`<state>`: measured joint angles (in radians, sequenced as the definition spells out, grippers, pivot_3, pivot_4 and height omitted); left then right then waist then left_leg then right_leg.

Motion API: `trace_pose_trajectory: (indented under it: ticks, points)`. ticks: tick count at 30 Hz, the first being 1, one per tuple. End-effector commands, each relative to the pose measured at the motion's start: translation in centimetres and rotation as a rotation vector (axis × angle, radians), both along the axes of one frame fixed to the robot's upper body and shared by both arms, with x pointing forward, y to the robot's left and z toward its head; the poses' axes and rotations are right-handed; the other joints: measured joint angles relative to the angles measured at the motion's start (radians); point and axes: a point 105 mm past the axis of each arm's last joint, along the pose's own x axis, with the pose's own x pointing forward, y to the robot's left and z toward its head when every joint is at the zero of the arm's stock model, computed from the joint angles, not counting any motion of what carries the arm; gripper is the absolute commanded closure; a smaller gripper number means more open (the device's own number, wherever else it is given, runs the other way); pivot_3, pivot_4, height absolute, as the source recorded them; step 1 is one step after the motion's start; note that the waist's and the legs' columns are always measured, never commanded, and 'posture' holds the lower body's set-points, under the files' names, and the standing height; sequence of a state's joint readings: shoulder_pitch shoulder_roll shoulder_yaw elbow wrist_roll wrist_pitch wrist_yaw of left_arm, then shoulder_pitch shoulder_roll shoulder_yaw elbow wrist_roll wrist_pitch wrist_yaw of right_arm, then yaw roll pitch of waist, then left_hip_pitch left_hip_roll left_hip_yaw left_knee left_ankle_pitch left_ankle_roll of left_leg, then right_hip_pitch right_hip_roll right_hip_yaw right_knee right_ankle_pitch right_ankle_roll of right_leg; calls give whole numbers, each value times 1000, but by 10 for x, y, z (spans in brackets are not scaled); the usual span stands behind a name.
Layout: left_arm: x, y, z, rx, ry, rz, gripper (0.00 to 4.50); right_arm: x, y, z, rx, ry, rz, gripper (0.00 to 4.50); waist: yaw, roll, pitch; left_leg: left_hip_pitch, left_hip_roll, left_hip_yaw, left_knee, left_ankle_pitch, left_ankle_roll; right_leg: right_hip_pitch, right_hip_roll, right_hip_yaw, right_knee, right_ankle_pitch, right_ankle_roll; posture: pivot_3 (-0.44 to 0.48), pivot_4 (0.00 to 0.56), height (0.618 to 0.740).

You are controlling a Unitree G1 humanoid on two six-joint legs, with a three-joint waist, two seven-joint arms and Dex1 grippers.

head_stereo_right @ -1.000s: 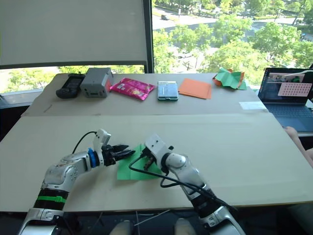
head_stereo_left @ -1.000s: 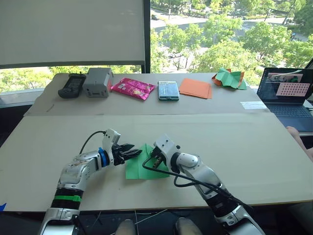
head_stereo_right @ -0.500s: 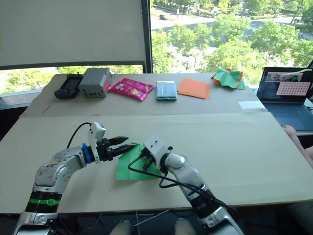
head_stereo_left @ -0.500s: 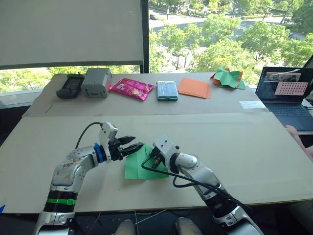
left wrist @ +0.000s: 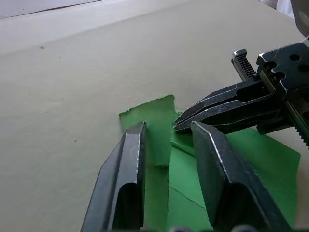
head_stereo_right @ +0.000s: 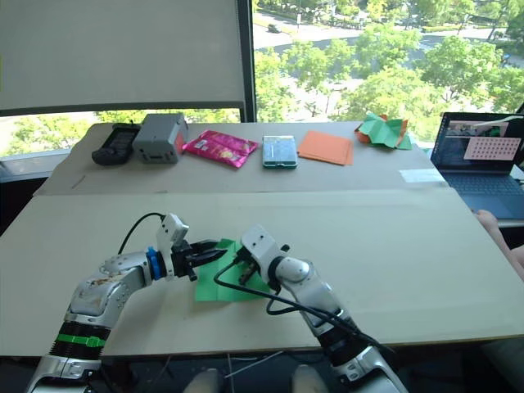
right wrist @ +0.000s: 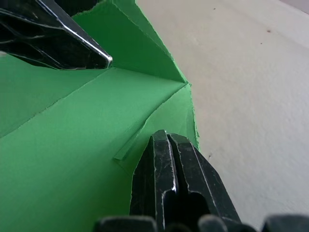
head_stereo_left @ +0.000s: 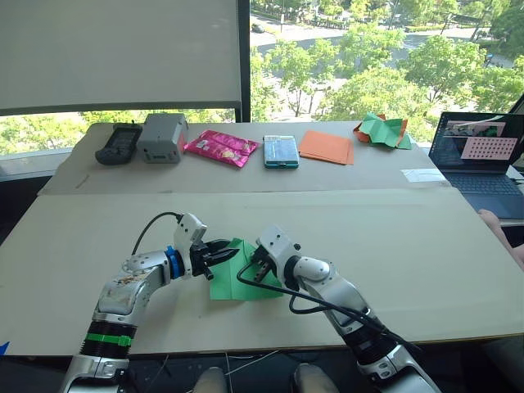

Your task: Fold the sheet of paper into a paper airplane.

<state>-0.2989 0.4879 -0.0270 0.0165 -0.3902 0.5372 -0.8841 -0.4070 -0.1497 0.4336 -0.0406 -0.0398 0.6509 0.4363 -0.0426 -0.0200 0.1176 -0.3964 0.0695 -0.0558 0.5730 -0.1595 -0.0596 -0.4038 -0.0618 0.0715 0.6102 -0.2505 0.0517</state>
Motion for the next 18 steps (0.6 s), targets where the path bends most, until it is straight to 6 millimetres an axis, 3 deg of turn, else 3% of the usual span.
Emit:
trace_pose_trajectory:
  ticks: [1, 2, 11, 18]
  points:
    - [1, -5, 5, 18, -38, -27, 4201, -6, -6, -22, -52, 73, -22, 4500, 0, 0, 0, 0, 0, 0, 0, 0, 0, 0, 0, 0, 0, 0, 0, 0, 150, 706]
    - [1, -6, 4, 19, -38, -28, 4478, -6, -6, -21, -51, 73, -22, 4500, 0, 0, 0, 0, 0, 0, 0, 0, 0, 0, 0, 0, 0, 0, 0, 0, 150, 706]
    - [0, -8, -12, 120, -34, -65, 4478, -6, -5, -20, -42, 68, -29, 4500, 1, 0, 0, 0, 0, 0, 0, 0, 0, 0, 0, 0, 0, 0, 0, 0, 150, 706]
    - [4, -10, -24, 159, -19, -77, 4478, -4, 3, -1, 13, 16, -9, 4500, 4, 1, 1, 0, 0, 0, 0, 0, 0, 0, 0, 0, -1, 0, 0, 0, 150, 706]
